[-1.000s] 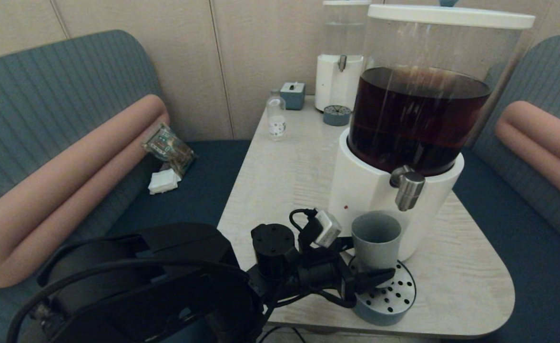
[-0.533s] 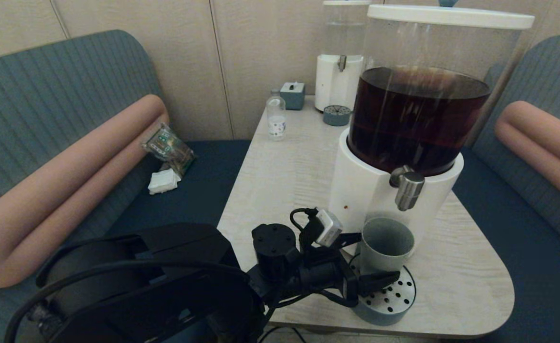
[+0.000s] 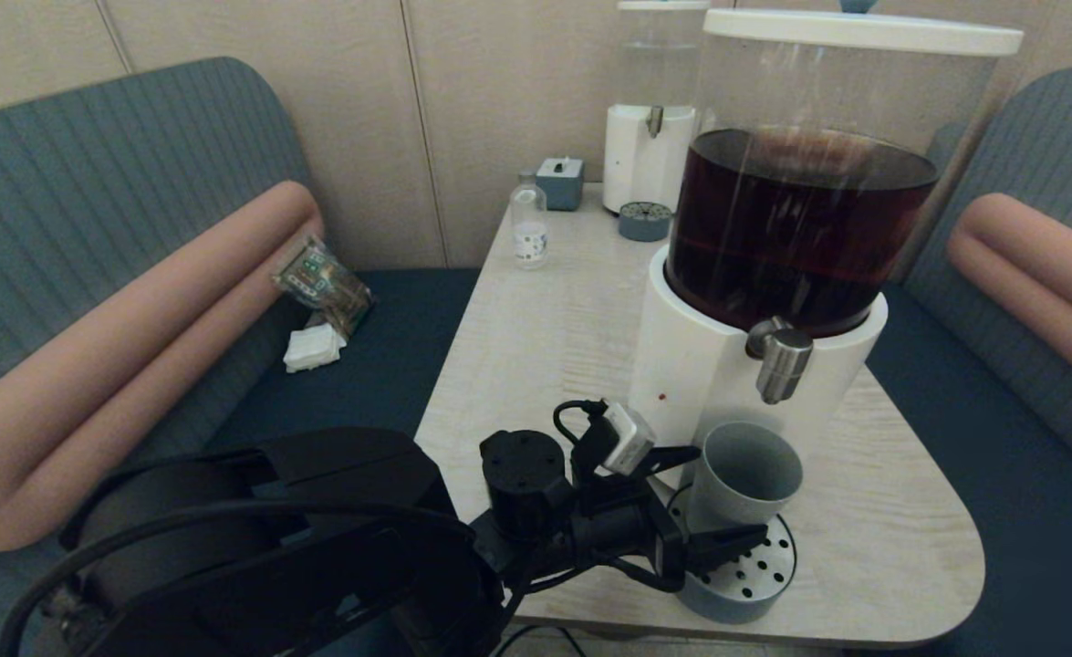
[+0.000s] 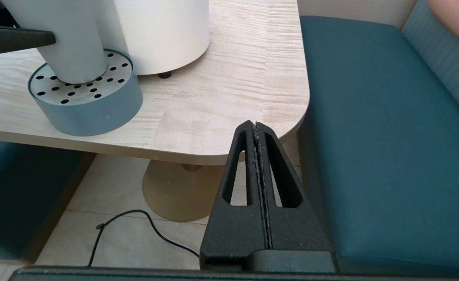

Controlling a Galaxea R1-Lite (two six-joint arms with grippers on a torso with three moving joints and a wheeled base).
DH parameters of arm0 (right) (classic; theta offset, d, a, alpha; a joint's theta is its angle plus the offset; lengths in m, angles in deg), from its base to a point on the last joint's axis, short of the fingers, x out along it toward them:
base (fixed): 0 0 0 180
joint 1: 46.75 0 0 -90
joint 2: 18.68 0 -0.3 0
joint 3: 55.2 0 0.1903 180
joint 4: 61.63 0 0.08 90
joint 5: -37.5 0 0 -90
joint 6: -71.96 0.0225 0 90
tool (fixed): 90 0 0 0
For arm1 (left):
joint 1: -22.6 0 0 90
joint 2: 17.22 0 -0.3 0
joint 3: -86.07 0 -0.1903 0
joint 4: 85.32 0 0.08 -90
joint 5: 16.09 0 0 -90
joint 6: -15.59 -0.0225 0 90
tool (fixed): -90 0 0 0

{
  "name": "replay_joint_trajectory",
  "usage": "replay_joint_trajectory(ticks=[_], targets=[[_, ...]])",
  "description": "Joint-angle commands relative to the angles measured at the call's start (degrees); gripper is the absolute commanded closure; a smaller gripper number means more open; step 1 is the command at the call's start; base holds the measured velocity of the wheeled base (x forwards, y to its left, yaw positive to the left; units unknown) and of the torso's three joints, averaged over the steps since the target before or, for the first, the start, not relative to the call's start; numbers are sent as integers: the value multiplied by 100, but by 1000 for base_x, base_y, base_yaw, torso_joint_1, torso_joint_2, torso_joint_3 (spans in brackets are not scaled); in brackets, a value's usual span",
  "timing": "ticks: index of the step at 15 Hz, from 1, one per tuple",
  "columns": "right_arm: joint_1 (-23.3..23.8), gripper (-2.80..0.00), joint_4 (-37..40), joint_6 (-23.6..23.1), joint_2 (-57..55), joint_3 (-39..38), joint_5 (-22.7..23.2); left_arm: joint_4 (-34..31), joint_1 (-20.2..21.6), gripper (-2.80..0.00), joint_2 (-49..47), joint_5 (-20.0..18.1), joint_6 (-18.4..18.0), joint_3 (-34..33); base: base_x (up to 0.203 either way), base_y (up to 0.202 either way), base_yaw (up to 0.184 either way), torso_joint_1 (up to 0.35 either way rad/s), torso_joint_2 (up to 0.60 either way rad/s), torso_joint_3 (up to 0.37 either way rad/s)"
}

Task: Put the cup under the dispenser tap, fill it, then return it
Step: Place it under the water dispenser

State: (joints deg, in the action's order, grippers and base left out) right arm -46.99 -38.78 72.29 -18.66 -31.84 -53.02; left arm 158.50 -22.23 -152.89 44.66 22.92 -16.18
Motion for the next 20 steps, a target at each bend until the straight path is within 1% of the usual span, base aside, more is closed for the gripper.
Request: replay_joint_trajectory(ticks=[1,12,15,20], targets=[[-2,0,-2,2,6,0,-2,48,1,-280,16,45,20,-15,0,0,0,0,0,0],[-2,0,-2,2,6,0,-2,48,28,-280,313,85,23,-444,0,0,0,0,0,0],[-2,0,-2,2,6,0,-2,48,28,-280,410,78,23,-697,0,0,0,0,0,0],[-2,0,-2,2,6,0,-2,48,28,-280,654,62,15,-915,0,0,0,0,0,0]])
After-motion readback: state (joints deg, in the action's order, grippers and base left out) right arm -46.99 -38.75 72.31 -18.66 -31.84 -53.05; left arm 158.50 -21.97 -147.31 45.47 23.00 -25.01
